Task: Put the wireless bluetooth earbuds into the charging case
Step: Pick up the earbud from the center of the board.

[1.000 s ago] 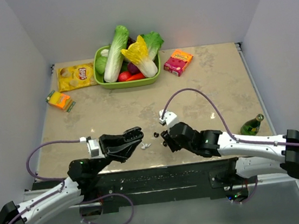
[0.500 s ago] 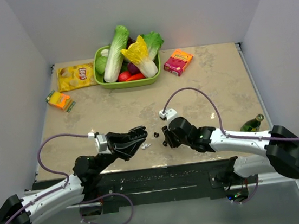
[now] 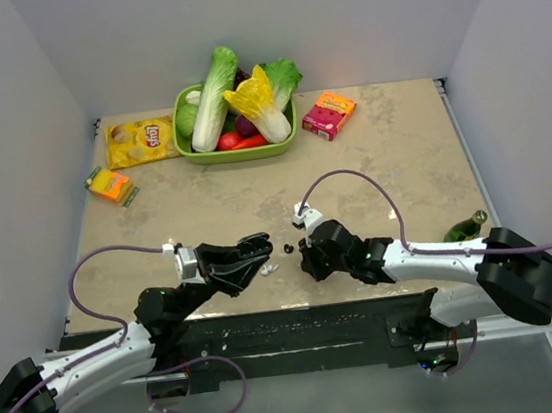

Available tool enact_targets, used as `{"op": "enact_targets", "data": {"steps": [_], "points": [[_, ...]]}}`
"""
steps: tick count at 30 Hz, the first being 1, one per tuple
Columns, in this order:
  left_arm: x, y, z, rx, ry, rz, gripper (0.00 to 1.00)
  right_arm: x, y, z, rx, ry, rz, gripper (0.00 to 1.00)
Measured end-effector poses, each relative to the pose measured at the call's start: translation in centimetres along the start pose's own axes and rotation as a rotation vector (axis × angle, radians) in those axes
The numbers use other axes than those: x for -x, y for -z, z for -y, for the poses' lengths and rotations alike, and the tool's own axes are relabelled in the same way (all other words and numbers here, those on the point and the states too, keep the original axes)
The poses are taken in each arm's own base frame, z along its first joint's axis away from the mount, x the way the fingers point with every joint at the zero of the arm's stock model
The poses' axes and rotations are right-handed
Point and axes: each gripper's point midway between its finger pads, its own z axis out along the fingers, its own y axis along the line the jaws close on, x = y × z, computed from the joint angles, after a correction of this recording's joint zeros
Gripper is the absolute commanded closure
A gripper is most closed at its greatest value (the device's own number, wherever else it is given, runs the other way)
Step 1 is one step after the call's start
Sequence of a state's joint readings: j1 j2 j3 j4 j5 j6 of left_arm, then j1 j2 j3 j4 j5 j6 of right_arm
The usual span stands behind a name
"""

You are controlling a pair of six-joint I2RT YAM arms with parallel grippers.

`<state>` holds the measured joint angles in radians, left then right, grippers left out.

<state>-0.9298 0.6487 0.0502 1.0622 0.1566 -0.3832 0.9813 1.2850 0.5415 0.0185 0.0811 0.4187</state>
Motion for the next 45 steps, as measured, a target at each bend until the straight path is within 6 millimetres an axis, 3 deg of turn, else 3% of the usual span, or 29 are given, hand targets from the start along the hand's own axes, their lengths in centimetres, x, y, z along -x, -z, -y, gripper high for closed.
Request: {"op": "enact_targets", "data": {"steps": [9, 29, 33, 34, 37, 41, 45], "points": [[-0.6, -0.1, -0.1, -0.002, 0.003, -0.017, 1.00, -2.6, -1.5, 0.2, 0.005, -0.025, -0.077, 1.00], [-0.9, -0.1, -0.1, 0.000, 0.005, -0.028, 1.00, -1.5, -1.8, 2.9, -0.121, -0.135, -0.031, 1.00], [-0.9, 0.0, -0.1, -0.002, 0.005, -0.031, 1.00, -1.3, -1.3, 3.0, -0.128, -0.137, -0.025, 0.81], [-0.9, 0.0, -0.1, -0.004, 0.005, -0.031, 1.00, -1.0, -0.9, 3.0, -0.130, -0.138, -0.016, 0.71], [-0.9, 0.0, 0.0, -0.006, 0.005, -0.031, 1.00, 0.8, 0.3, 2.7, -0.114, -0.137, 0.051, 0.54], [-0.8, 0.0, 0.1, -0.010, 0.004, -0.028, 1.00, 2.9, 1.7, 1.8, -0.074, -0.112, 0.126, 0.51], [-0.9, 0.0, 0.0, -0.009, 0.005, -0.030, 1.00, 3.0, 0.7, 1.4, -0.069, -0.055, 0.085, 0.54]]}}
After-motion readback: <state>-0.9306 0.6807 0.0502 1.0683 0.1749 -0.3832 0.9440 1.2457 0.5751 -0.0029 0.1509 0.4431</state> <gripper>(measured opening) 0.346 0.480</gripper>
